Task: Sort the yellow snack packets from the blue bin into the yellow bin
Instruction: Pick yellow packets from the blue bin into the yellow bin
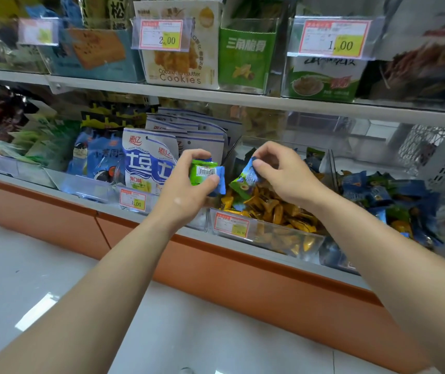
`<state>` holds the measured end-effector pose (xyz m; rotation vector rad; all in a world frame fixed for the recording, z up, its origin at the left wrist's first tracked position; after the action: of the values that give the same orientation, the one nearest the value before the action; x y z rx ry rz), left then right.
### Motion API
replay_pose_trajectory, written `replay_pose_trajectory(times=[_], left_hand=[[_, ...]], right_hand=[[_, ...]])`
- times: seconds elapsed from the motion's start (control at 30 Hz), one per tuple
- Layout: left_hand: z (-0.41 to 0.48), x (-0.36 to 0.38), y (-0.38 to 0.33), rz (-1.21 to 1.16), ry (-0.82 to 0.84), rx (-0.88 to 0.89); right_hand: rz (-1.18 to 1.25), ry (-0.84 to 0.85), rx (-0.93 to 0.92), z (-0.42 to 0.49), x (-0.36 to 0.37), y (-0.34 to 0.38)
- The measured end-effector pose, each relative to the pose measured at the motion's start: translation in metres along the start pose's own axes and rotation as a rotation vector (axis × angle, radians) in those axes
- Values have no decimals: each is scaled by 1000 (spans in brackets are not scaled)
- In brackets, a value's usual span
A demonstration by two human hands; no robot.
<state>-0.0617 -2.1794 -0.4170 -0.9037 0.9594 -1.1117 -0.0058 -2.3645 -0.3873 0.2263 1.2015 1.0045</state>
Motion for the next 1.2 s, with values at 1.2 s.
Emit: replay_pose_trajectory(times=[1.2], left_hand=[[-13,14,28,417,169,-86]], right_hand=[[-497,477,69,25,100,-70]])
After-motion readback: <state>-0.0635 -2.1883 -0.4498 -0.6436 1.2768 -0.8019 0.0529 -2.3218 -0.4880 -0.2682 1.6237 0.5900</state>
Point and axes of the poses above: each hand's wrist, its own z-axis towards the middle knuckle, its own x-axis out of the palm, y = z × x, the point moved 10 cm from there along z, towards the middle knuckle, and after that the axes turned 6 degrees about -z, right-handed, at the moved point
